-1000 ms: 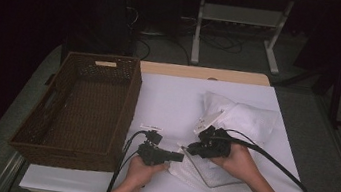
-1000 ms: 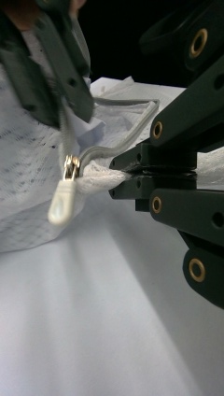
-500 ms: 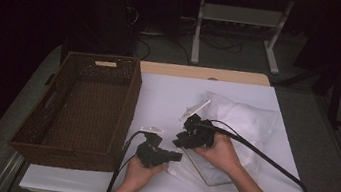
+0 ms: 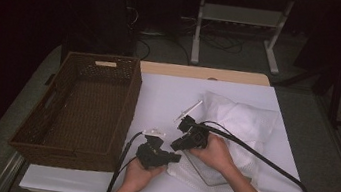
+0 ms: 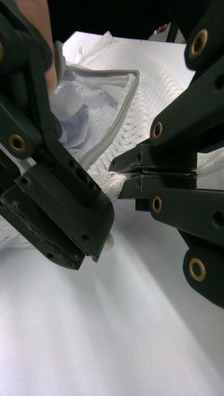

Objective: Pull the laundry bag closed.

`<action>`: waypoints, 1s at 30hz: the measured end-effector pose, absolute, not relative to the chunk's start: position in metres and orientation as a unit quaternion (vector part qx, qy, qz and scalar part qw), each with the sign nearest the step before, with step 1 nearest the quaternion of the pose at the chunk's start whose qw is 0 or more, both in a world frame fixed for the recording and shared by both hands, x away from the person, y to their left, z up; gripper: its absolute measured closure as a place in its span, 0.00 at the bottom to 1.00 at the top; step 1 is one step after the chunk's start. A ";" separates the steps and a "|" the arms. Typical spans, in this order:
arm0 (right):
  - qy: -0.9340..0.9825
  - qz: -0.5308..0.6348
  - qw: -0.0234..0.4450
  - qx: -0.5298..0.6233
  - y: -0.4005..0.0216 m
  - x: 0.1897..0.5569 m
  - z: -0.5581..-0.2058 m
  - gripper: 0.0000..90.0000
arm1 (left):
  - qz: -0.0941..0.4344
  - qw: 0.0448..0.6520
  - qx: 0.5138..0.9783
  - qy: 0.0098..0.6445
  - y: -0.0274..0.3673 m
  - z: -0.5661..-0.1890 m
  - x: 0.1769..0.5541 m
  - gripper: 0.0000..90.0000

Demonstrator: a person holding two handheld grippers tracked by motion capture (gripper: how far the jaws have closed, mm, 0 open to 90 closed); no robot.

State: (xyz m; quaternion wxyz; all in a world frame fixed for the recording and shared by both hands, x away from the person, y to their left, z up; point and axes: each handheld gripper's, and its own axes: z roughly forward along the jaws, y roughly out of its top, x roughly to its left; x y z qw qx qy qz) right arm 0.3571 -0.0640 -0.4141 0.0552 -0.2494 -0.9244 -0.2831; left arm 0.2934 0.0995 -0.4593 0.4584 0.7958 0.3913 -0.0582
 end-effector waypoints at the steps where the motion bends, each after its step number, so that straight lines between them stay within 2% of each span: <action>1: -0.925 -0.283 0.055 -0.249 -0.064 0.357 -0.413 0.90 | -0.058 0.459 0.796 0.391 0.099 -0.459 0.293 0.98; 2: -0.925 -0.284 0.052 -0.247 -0.065 0.356 -0.412 0.99 | -0.060 0.460 0.795 0.391 0.099 -0.459 0.293 0.98; 4: -0.924 -0.293 0.038 -0.241 -0.067 0.353 -0.407 0.99 | -0.060 0.461 0.794 0.393 0.099 -0.460 0.293 0.98; 9: -0.923 -0.286 0.044 -0.254 -0.068 0.355 -0.407 0.80 | -0.057 0.460 0.796 0.389 0.100 -0.458 0.292 0.98; 14: -0.921 -0.275 0.064 -0.269 -0.063 0.360 -0.418 0.76 | -0.050 0.458 0.801 0.382 0.098 -0.457 0.289 0.98; 16: -0.921 -0.271 0.071 -0.272 -0.061 0.361 -0.423 0.77 | -0.048 0.457 0.803 0.380 0.098 -0.456 0.288 0.98; 19: -0.920 -0.272 0.091 -0.268 -0.060 0.361 -0.425 0.89 | -0.049 0.459 0.801 0.382 0.099 -0.457 0.288 0.98; 25: -0.917 -0.298 0.064 -0.258 -0.066 0.354 -0.410 0.90 | -0.063 0.471 0.791 0.386 0.101 -0.458 0.290 0.97; 27: -0.918 -0.303 0.049 -0.251 -0.069 0.350 -0.402 0.90 | -0.078 0.479 0.781 0.392 0.102 -0.457 0.292 0.91; 29: -0.918 -0.309 0.037 -0.247 -0.073 0.346 -0.397 0.90 | -0.104 0.486 0.770 0.400 0.104 -0.458 0.297 0.72; 30: -0.918 -0.309 0.032 -0.247 -0.074 0.343 -0.394 0.90 | -0.117 0.491 0.763 0.403 0.104 -0.459 0.300 0.66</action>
